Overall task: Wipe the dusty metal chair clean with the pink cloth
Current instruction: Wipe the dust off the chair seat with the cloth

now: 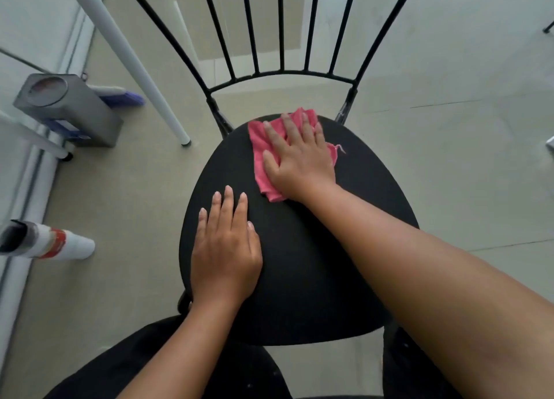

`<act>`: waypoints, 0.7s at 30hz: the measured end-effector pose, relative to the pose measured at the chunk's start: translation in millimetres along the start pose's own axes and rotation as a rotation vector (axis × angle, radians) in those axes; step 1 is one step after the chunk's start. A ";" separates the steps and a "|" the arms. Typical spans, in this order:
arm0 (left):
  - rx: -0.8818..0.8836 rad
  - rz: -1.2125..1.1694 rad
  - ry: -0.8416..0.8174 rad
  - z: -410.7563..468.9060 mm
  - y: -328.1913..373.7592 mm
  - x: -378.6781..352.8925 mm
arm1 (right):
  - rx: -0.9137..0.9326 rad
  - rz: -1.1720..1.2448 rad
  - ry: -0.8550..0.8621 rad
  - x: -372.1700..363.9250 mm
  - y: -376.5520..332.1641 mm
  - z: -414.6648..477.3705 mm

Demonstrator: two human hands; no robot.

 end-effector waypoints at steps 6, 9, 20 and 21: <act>-0.005 0.006 -0.006 1.5 0.6 1.8 | 0.017 -0.007 -0.023 6.1 62.7 -46.9; -0.004 0.002 -0.005 1.3 1.1 2.4 | -0.094 0.018 -0.039 2.5 76.6 -91.4; -0.015 0.025 -0.071 1.5 0.9 1.2 | 0.005 -0.016 -0.059 -0.3 64.8 -127.4; -0.017 0.026 -0.075 1.0 0.7 0.8 | -0.038 -0.010 -0.057 1.8 64.5 -105.8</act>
Point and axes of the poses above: each hand's wrist, its own z-axis towards the middle knuckle, its own x-axis out of the back of the hand, y = z × x, the point moved 1 cm from there along z, towards the middle knuckle, and after that the axes turned 15 degrees about -x, right-handed, at the moved point
